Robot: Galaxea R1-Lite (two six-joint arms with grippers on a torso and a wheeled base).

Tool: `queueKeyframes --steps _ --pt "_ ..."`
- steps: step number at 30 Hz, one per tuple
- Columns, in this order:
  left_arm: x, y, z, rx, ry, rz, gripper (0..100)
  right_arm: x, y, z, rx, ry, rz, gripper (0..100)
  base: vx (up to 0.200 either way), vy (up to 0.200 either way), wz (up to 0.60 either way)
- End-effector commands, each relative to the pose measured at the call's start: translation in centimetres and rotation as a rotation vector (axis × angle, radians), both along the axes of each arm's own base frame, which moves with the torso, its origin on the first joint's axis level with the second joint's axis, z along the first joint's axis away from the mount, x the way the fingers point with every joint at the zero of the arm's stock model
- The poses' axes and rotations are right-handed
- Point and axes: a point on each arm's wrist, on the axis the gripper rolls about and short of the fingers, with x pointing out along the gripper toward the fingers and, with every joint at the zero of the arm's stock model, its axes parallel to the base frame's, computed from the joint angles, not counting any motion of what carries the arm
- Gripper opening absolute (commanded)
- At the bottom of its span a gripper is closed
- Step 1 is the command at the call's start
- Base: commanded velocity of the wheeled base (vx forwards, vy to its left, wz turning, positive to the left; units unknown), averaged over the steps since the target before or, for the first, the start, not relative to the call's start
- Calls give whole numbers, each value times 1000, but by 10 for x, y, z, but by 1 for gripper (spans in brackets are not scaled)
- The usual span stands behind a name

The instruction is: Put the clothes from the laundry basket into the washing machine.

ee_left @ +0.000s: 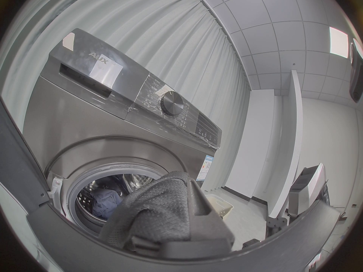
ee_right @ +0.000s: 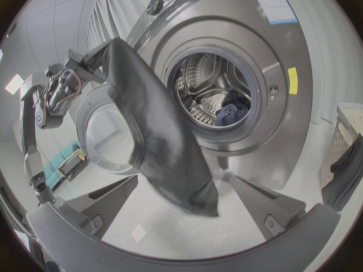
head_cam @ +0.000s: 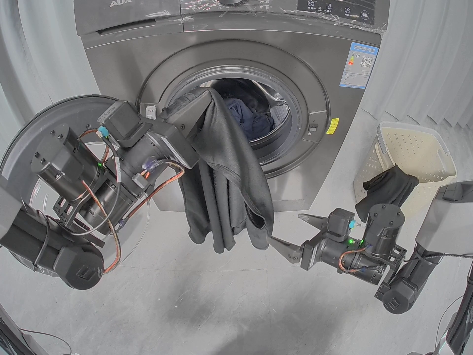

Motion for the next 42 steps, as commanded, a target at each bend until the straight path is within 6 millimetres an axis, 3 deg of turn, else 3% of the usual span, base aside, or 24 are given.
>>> queueKeyframes --steps 1,7,12,13,16,23,27,37,42 --pt "0 0 1 -3 -4 0 0 -14 -8 -19 -53 79 16 100 0 0 0" --pt "-1 0 2 -5 -8 -1 0 -6 -16 -15 -44 59 -22 100 0 0 0" --pt "-3 -1 3 -6 -9 -8 0 28 -9 -4 11 -29 -79 100 0 0 0" --pt "-4 -1 3 -8 -12 -9 0 44 -6 -3 27 -59 -97 100 0 0 0" --pt "-4 0 4 -9 -14 -9 0 64 5 -6 44 -92 -96 100 0 0 0" --pt "-4 -1 4 -9 -15 -10 0 89 42 -19 68 -131 -51 100 0 0 0" --pt "-4 -1 4 -7 -12 -10 0 90 56 -22 79 -142 -24 100 0 0 0" --pt "-4 0 4 -8 -14 -10 0 52 101 -25 79 -124 117 100 0 0 0" --pt "-5 -1 5 -10 -16 -13 0 58 109 -27 90 -137 120 100 0 0 0"
